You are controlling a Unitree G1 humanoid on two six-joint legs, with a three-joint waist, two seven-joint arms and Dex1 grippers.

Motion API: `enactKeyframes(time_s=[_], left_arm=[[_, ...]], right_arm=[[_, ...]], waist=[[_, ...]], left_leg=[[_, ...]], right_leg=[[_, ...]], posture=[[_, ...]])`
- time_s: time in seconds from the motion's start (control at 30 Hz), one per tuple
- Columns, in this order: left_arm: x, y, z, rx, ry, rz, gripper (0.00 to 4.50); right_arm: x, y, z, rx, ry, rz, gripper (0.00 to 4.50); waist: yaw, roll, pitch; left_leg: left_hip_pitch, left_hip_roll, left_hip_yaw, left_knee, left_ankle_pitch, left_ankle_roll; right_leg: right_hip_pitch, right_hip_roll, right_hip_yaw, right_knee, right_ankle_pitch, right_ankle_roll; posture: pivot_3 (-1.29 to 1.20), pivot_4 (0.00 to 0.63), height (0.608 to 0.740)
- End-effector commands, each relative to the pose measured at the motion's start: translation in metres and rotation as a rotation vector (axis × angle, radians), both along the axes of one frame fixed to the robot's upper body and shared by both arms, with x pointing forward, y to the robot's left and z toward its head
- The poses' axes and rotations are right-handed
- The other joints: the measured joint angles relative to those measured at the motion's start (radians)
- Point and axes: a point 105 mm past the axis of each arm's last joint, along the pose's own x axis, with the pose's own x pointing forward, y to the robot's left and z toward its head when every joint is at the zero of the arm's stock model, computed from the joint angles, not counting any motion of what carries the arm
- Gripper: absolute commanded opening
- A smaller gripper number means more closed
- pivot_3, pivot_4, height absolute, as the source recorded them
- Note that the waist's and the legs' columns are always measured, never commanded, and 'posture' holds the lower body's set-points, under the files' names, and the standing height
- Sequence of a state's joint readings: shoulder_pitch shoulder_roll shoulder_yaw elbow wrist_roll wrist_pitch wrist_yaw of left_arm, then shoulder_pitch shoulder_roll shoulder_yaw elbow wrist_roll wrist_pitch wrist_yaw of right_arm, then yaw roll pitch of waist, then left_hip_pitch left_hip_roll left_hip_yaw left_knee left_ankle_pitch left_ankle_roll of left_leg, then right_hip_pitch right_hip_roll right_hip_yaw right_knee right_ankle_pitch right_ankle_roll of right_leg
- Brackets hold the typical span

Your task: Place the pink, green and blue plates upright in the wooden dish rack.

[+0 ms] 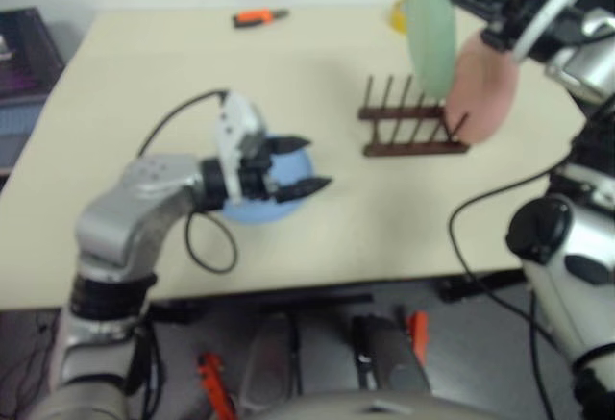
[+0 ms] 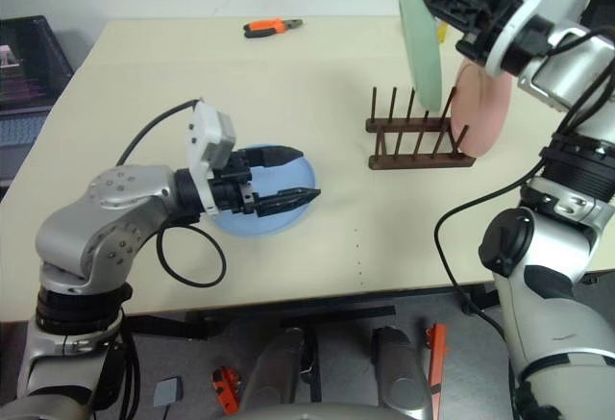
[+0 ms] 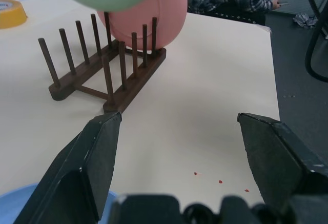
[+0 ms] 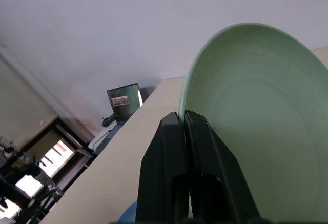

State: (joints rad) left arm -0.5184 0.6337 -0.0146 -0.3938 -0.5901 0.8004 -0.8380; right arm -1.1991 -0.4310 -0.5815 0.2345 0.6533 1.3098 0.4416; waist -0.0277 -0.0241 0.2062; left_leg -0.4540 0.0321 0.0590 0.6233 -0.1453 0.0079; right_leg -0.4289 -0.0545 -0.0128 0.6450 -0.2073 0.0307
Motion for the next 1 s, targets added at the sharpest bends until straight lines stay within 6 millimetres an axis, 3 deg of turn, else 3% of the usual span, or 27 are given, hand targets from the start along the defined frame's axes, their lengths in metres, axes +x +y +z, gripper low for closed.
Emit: enactKeyframes(time_s=[0.03,1.0], left_arm=[[-0.004,-0.002,0.005,0.019,-0.038,-0.01,4.0],[-0.005,0.002,0.003,0.043,-0.03,0.013,4.0]], right_arm=[[-0.005,-0.005,0.009,0.043,-0.037,-0.001,0.04],[0.012,-0.024,-0.02,0.119,0.081,-0.045,0.04]], waist=[[0.0,0.0,0.0],[-0.001,0.0,0.0]], left_leg=[[0.0,0.0,0.0,0.0,0.0,0.0],[0.0,0.001,-0.001,0.0,-0.001,0.001]], right_leg=[[0.0,0.0,0.0,0.0,0.0,0.0],[0.0,0.001,0.0,-0.002,-0.003,0.005]], posture=[[0.0,0.15,0.74],[0.0,0.15,0.74]])
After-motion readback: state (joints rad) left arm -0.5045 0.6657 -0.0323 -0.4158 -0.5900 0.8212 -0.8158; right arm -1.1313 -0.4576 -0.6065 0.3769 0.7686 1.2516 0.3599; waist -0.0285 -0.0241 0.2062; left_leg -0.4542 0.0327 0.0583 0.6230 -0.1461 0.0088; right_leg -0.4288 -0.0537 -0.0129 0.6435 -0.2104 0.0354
